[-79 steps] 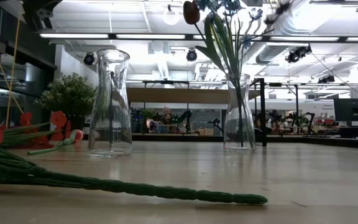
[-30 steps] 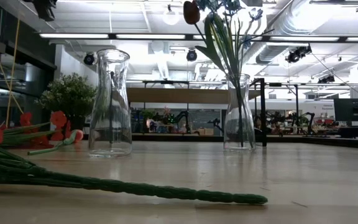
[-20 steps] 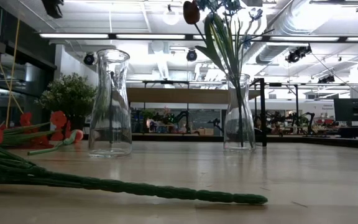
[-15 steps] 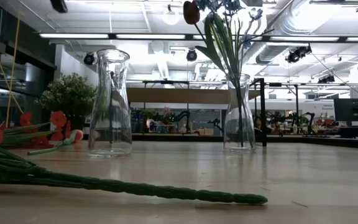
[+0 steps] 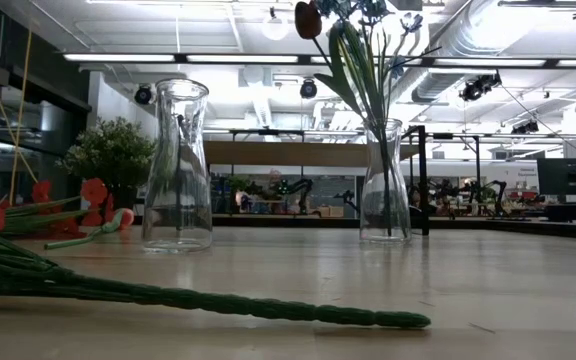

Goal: Pick and place flowers into a vace then onto a shelf
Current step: Put the purple flower into the right transparent vase

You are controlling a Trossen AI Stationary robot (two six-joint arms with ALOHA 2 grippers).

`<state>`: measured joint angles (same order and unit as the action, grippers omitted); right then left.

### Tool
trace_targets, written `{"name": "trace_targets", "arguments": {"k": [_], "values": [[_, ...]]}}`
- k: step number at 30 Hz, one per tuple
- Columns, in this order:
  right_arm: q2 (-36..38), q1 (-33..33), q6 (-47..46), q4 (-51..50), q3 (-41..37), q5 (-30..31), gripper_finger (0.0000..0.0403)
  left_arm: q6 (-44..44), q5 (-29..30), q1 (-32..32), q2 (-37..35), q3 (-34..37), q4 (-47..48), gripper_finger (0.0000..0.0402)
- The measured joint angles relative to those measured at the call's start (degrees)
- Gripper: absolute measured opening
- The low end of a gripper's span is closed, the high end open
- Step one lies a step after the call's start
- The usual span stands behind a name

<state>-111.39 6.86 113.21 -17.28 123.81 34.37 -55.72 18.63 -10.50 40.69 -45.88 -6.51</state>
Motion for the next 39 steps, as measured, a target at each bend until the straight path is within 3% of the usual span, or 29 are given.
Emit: {"name": "trace_targets", "arguments": {"k": [12, 30, 34, 39], "values": [[0.0, 2.4, -0.2, -0.5, 0.0, -0.3, 0.0000, -1.6, -2.7, 0.0, 4.3, -2.6, 3.8, 0.0358], [0.0, 4.2, -0.5, -1.4, 0.0, -0.5, 0.0000, -1.8, -4.7, 0.0, 5.3, -2.6, 3.5, 0.0356], [0.0, 4.2, -0.8, -2.1, 0.0, -0.4, 0.0000, -1.7, -5.0, 0.0, 5.3, -2.6, 3.3, 0.0327], [0.0, 4.2, -1.2, -2.4, 0.0, -0.3, 0.0000, -1.7, -5.0, 0.0, 5.3, -2.6, 3.0, 0.0264]]}}
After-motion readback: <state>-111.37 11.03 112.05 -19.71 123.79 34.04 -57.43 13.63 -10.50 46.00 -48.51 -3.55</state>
